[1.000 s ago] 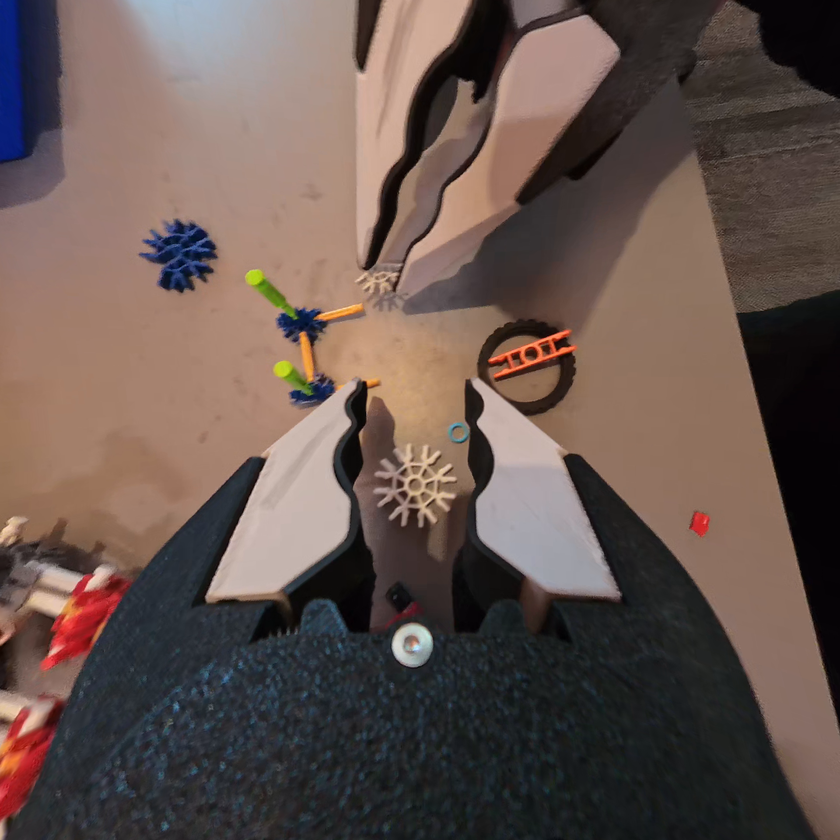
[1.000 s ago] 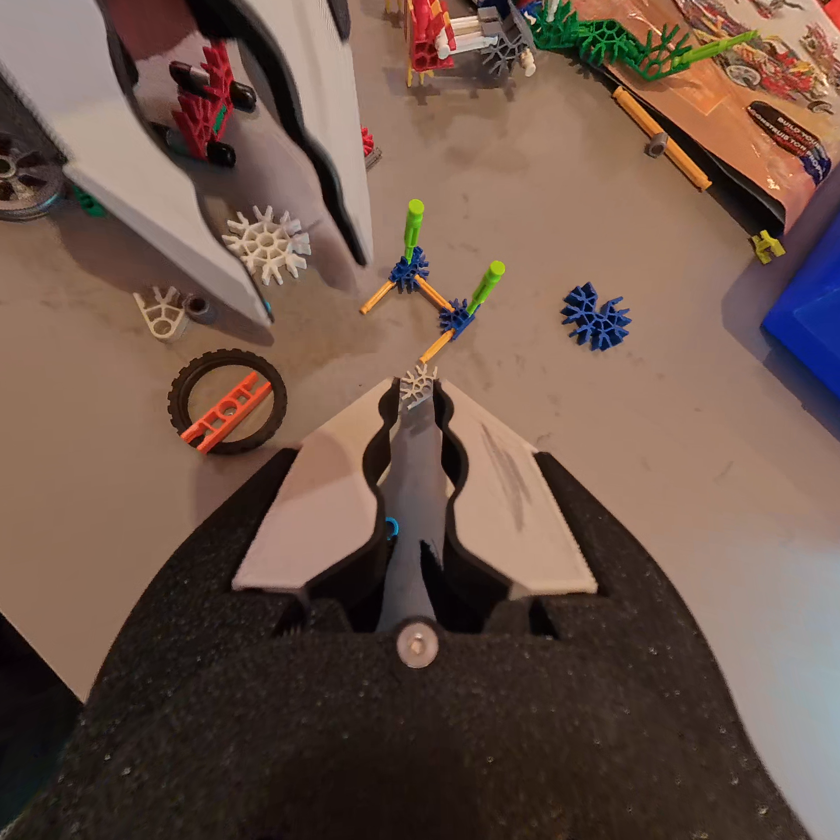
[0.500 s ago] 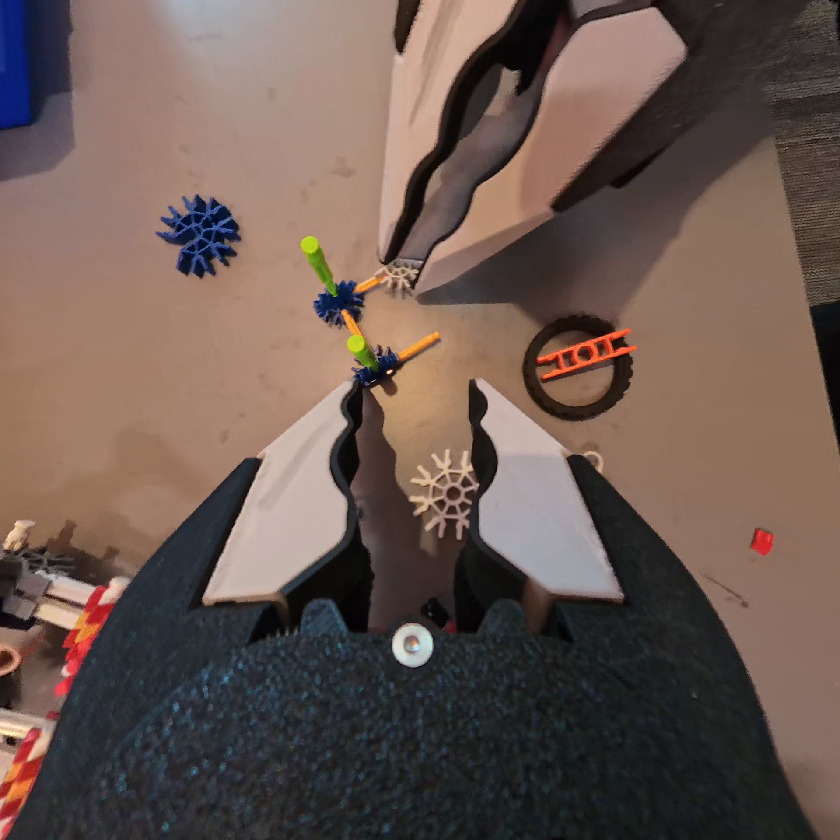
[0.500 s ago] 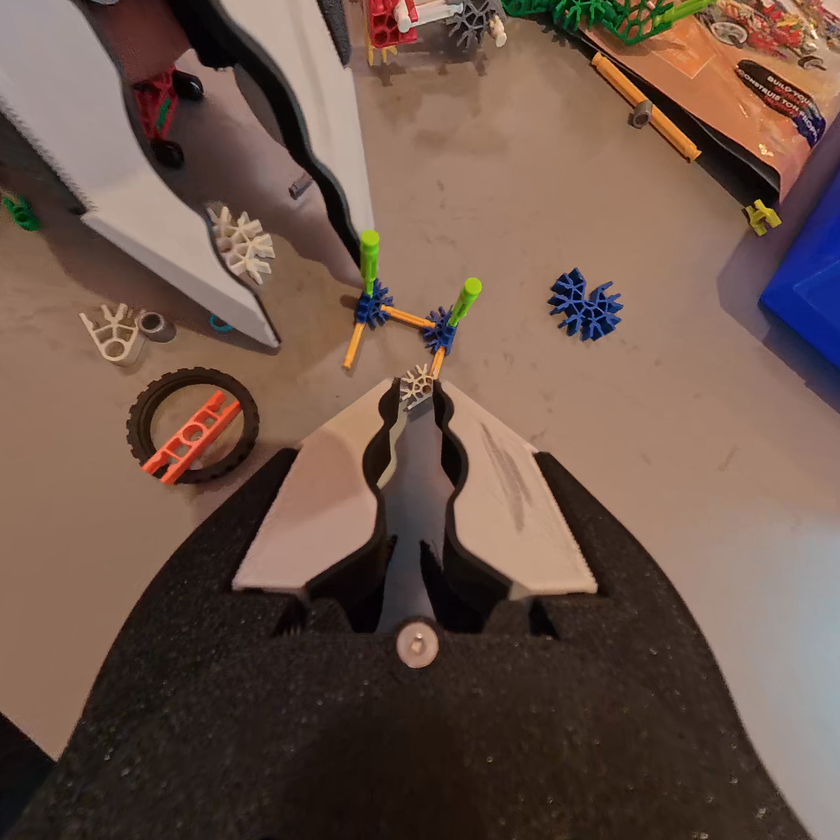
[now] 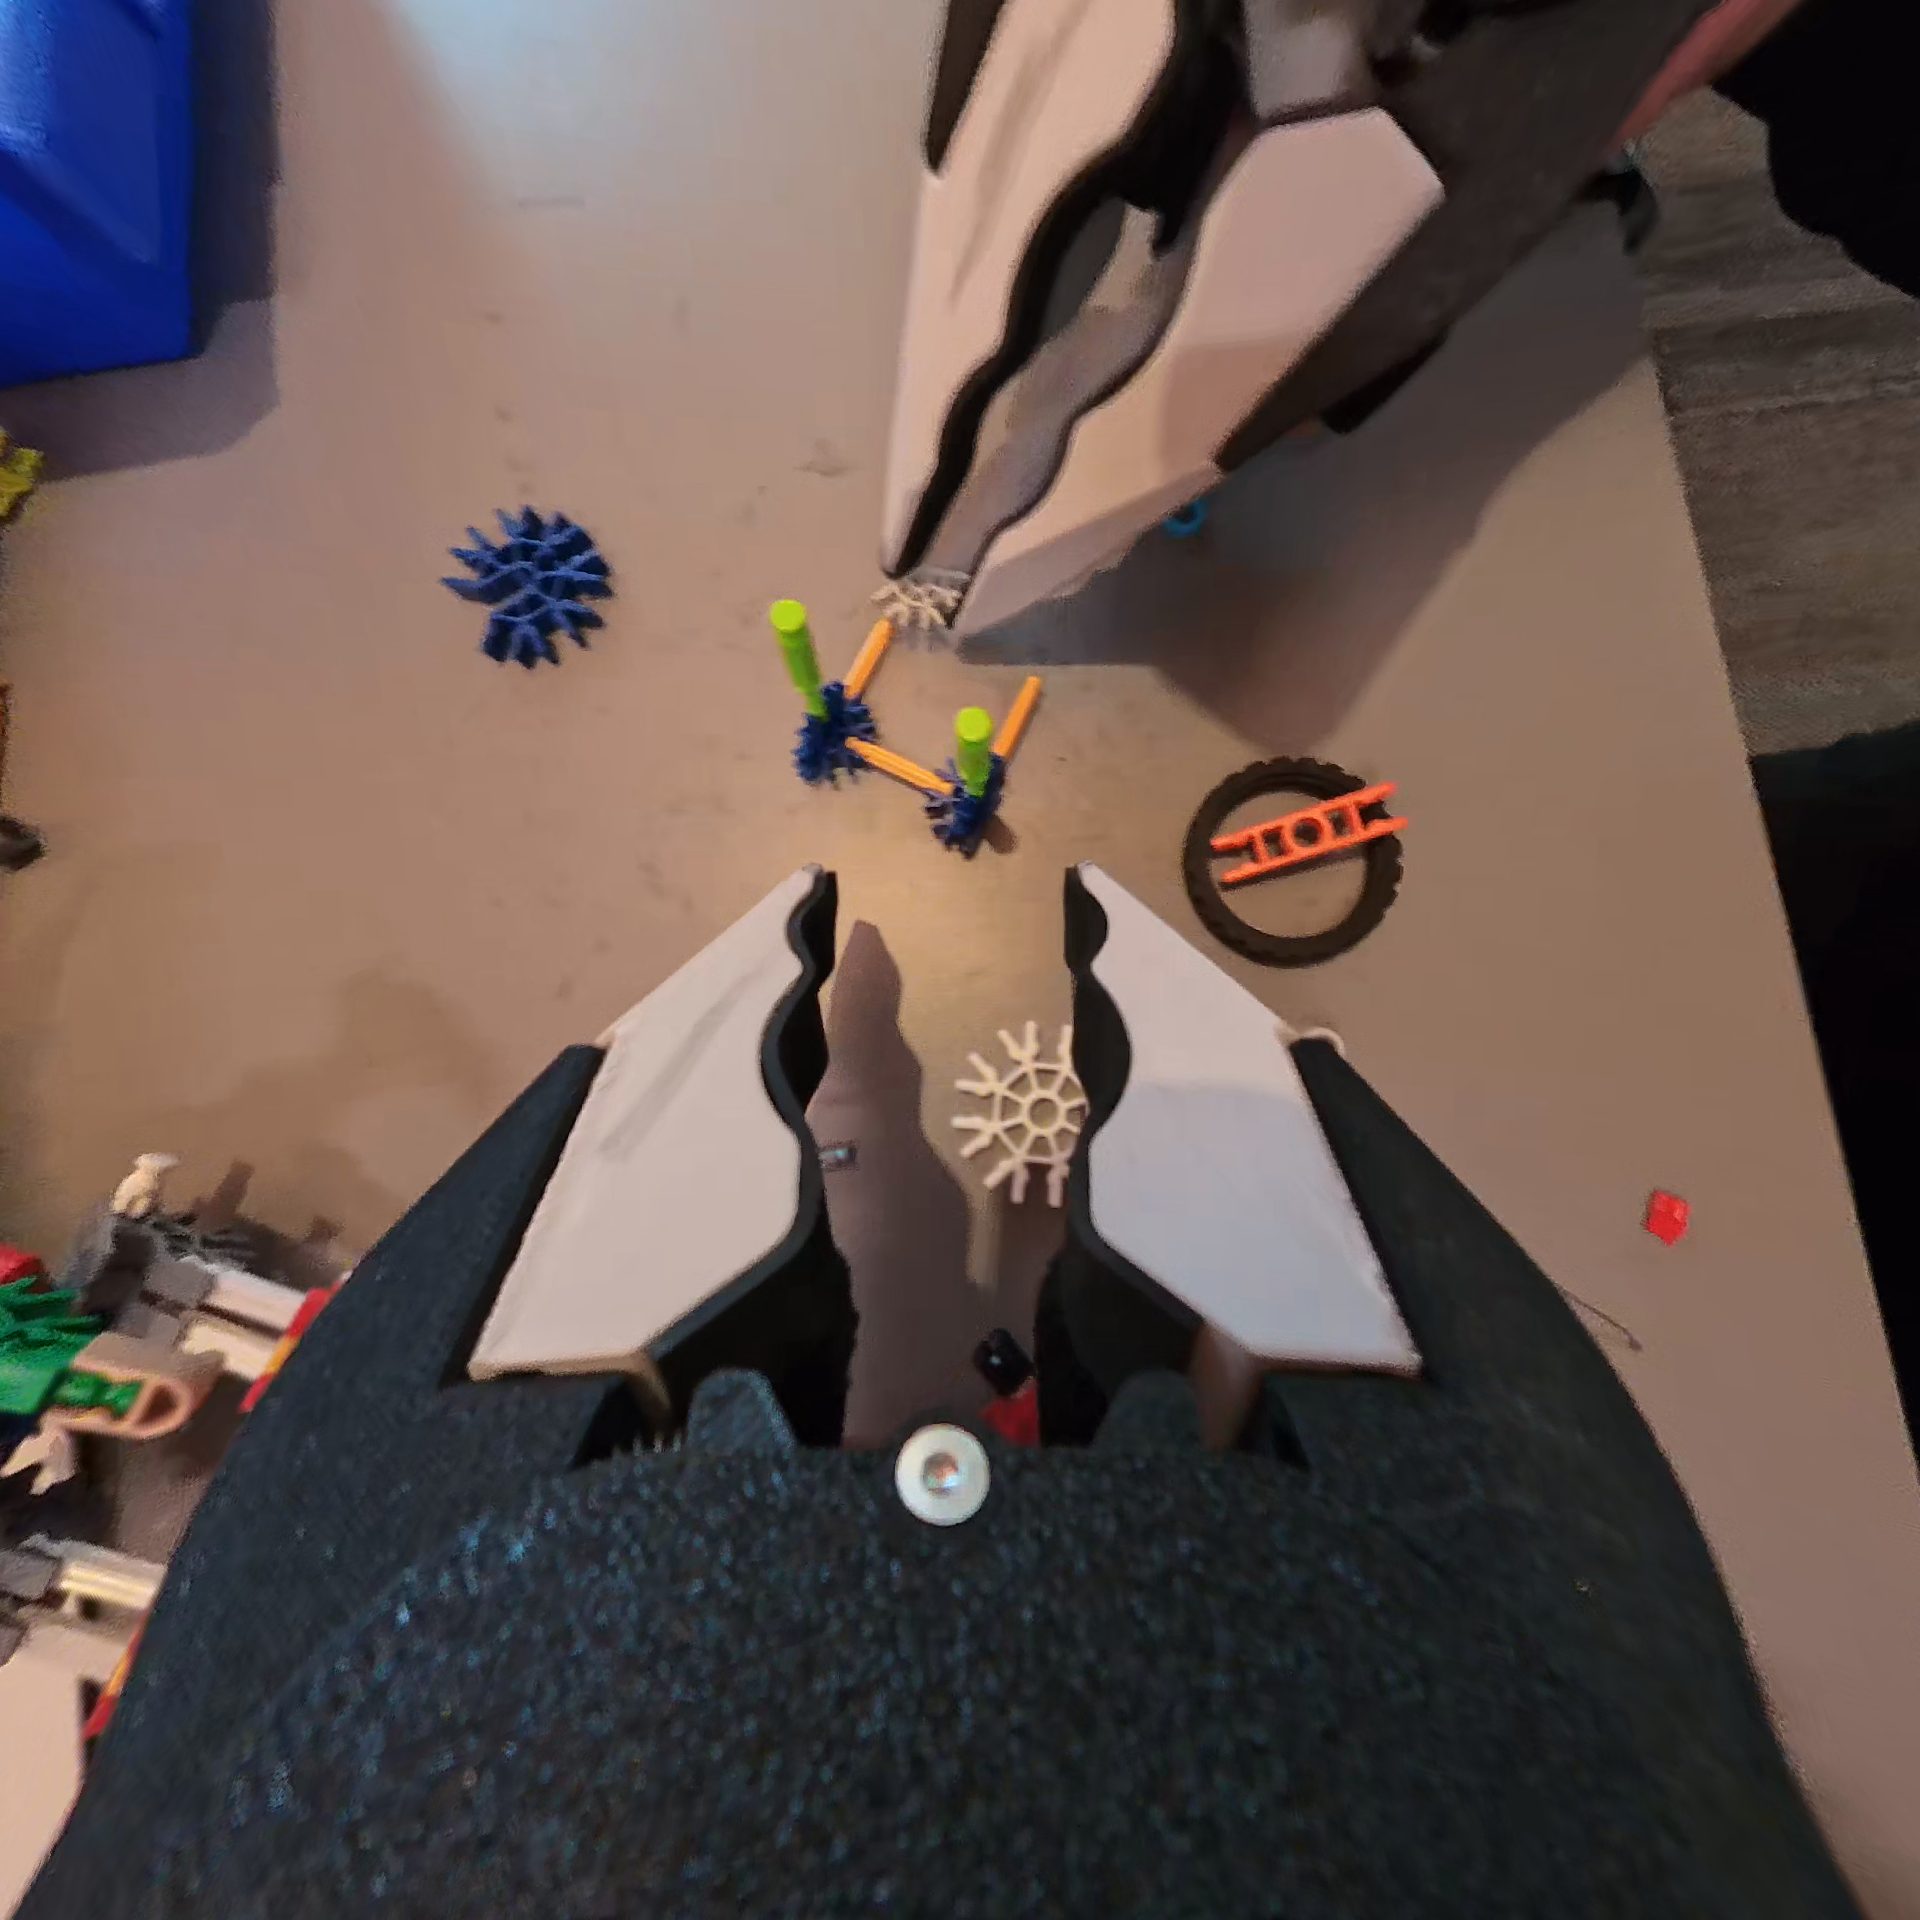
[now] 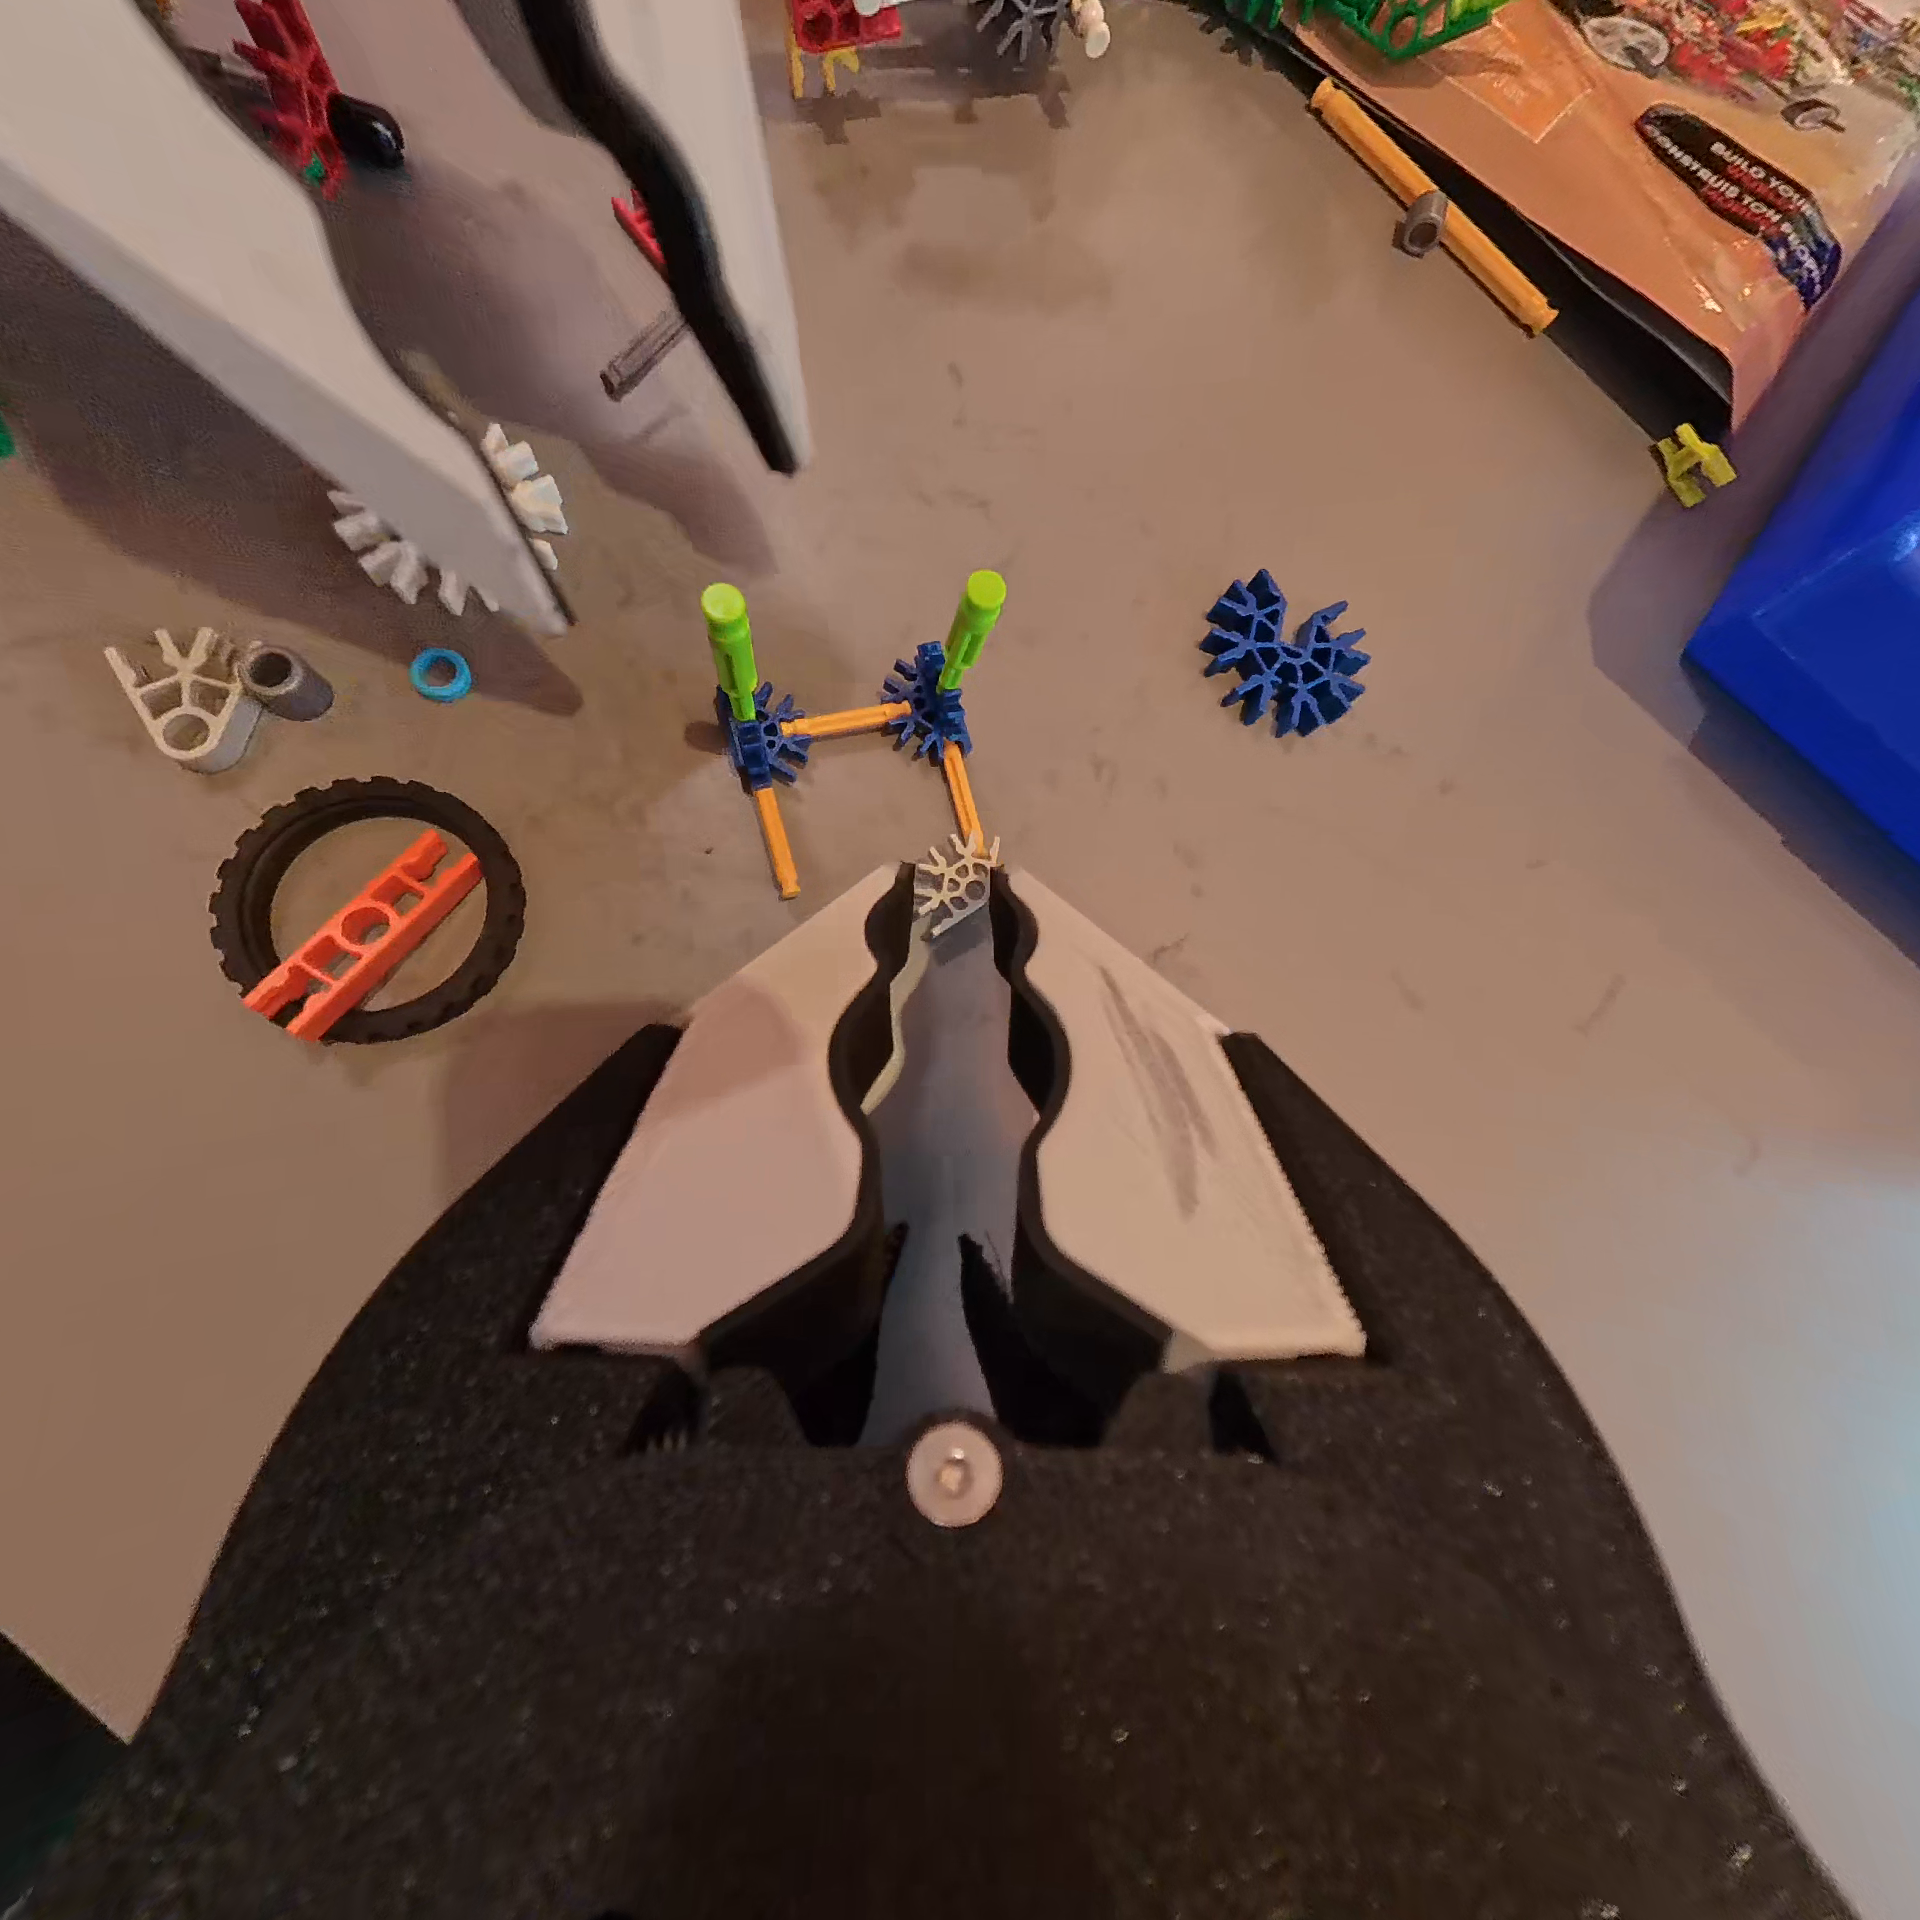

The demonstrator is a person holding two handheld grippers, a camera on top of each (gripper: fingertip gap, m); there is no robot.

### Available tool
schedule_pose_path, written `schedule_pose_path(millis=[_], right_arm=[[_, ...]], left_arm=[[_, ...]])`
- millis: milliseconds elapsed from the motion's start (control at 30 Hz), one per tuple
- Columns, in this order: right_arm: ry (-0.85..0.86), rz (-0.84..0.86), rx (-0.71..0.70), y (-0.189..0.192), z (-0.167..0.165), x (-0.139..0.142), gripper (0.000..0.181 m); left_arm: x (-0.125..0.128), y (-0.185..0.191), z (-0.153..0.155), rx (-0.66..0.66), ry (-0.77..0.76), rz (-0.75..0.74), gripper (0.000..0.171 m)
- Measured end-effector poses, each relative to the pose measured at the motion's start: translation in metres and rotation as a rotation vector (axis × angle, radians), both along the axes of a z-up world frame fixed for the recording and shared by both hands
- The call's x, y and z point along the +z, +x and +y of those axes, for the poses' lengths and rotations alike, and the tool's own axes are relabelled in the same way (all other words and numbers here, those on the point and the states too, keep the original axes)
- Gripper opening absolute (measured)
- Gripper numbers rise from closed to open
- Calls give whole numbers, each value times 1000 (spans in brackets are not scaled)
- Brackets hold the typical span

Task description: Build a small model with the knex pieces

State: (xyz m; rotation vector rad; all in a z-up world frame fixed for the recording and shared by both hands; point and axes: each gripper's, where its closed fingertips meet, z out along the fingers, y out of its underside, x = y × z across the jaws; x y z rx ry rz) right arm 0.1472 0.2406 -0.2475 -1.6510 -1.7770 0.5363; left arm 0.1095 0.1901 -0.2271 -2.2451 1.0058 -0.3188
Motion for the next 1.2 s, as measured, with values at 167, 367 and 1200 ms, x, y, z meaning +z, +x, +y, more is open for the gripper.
schedule_pose_path(millis=[167, 367, 1200], right_arm=[[-22, -3, 13, -1, 4, -2, 14], [-24, 3, 14, -1, 3, -1, 14], [-24, -2, -60, -3, 12, -3, 14]], left_arm=[[-4, -10, 20, 61, 36, 42, 38], [-10, -8, 29, 62, 40, 53, 31], [-23, 6, 40, 5, 49, 88, 16]])
